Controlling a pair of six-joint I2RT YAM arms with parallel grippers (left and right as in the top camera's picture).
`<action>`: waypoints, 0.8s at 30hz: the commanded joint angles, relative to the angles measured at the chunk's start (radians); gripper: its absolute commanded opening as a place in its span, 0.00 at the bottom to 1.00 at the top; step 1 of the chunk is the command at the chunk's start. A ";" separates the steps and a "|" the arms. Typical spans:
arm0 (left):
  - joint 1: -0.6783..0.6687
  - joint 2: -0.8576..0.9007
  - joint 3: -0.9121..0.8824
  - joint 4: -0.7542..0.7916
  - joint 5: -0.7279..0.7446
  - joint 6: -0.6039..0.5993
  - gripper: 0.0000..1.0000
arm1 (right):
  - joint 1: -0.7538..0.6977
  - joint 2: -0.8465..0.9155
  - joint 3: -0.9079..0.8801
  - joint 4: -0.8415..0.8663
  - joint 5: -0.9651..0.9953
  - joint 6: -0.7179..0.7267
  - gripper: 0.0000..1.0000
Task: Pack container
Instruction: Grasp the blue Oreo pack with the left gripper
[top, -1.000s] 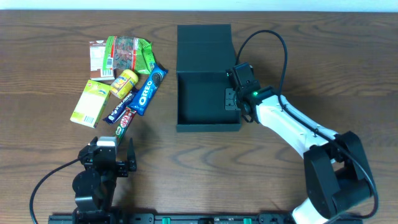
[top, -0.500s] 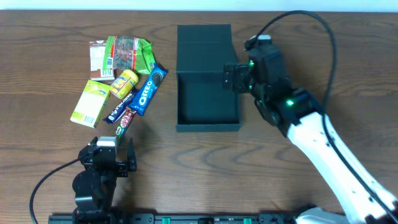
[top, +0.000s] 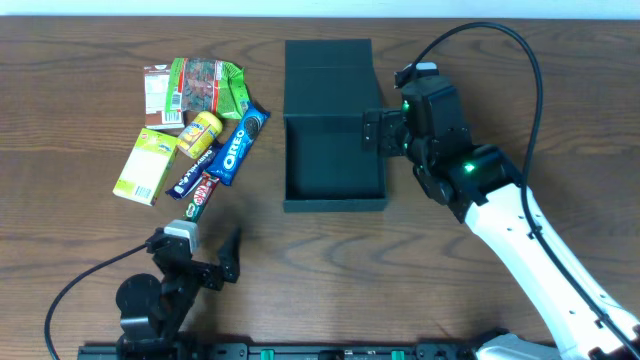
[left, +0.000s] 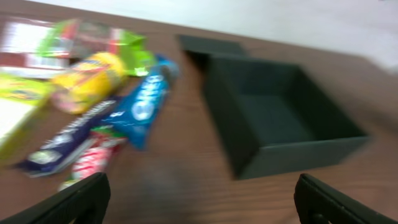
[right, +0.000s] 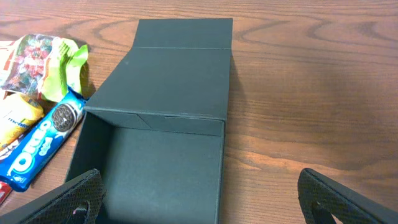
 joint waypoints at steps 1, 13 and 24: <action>0.003 -0.006 -0.012 0.064 0.155 -0.185 0.96 | -0.003 0.005 0.001 -0.005 0.003 -0.016 0.99; 0.003 0.309 0.116 0.289 0.155 -0.119 0.95 | -0.003 0.005 0.001 0.002 0.003 -0.016 0.99; -0.034 1.208 0.820 -0.163 -0.053 0.408 0.95 | -0.003 0.005 0.001 0.004 0.012 -0.072 0.99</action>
